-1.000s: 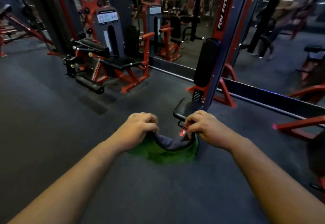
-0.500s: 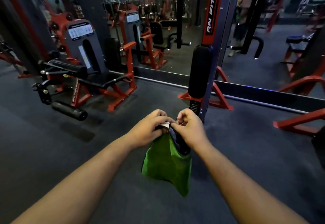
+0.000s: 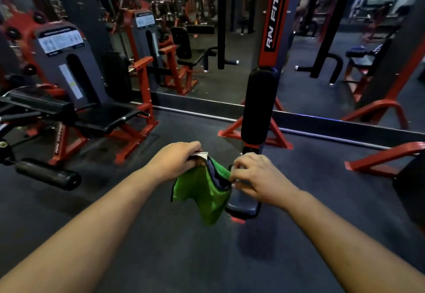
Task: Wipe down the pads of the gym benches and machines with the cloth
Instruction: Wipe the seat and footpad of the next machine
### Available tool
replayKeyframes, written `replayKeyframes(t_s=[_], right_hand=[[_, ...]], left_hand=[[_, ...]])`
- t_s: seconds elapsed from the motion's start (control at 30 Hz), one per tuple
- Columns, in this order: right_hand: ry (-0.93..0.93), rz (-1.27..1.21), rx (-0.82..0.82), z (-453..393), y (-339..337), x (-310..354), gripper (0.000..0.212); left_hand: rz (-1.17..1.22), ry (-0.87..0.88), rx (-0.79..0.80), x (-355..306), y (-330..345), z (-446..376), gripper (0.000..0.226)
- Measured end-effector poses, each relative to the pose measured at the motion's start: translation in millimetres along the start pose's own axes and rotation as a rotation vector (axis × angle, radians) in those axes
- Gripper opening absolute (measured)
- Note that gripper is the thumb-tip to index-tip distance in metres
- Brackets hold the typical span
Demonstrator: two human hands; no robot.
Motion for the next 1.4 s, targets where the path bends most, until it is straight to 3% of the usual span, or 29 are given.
replayKeyframes(t_s=[0.13,0.23,0.3,0.43,0.57,0.7,0.73,0.8,0.87,0.93,1.0,1.07,1.1,1.13,1.23,1.3,1.33,1.4], right_hand=[[0.227,-0.082,0.015,-46,19,-29,0.036],[0.443,0.114,0.233,-77,52,-44,0.063],[0.543,0.083,0.269,-92,68,-54,0.047],[0.688,-0.099,-0.065,-109,67,-81,0.029],[0.819,-0.158,-0.188,-130,70,-104,0.016],[1.001,-0.726,-0.700,-152,66,-152,0.026],[1.013,-0.899,-0.748,-152,71,-165,0.035],[1.104,-0.976,-0.598,-150,92,-189,0.061],[1.192,-0.984,-0.426,-147,119,-200,0.054],[1.264,-1.113,-0.549,-150,133,-212,0.038],[1.371,-1.238,-0.766,-156,138,-224,0.027],[1.485,-1.272,-0.846,-157,145,-237,0.021],[1.538,-1.267,-0.836,-156,149,-244,0.022],[1.576,-1.268,-0.804,-154,155,-249,0.024],[1.595,-1.323,-0.691,-149,168,-263,0.032],[1.596,-1.262,-0.667,-147,172,-273,0.034],[1.615,-1.167,-0.704,-145,173,-277,0.035],[1.684,-0.852,-0.871,-143,175,-288,0.037]], left_hand=[[0.128,0.028,0.075,68,6,-44,0.028],[0.240,0.121,0.133,94,14,-78,0.034],[0.253,0.153,0.156,115,20,-101,0.026],[0.135,0.237,0.247,150,32,-149,0.030],[0.233,0.243,0.333,166,42,-193,0.038],[0.866,-0.004,0.499,167,39,-238,0.011],[0.988,-0.032,0.483,164,35,-250,0.014],[1.140,-0.063,0.406,157,32,-283,0.039],[1.352,-0.190,0.288,155,33,-316,0.050],[1.584,-0.406,0.237,160,48,-332,0.052],[1.702,-0.652,0.403,164,84,-321,0.073],[1.654,-0.814,0.596,169,126,-297,0.093],[1.608,-0.853,0.673,171,143,-291,0.091],[1.578,-0.855,0.703,172,154,-291,0.078],[1.401,-0.729,0.597,186,167,-328,0.026],[1.284,-0.689,0.537,203,177,-355,0.018],[1.248,-0.672,0.525,211,182,-366,0.022],[1.144,-0.595,0.486,229,192,-389,0.054]])
Point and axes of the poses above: each hand's wrist, its own z-axis away from the middle knuckle, its own y-axis out of the palm, x = y × z, the point moved 6 cm from there along -z, towards the middle knuckle, and after that the axes turned 9 degrees about -x, right-handed, at the moved point
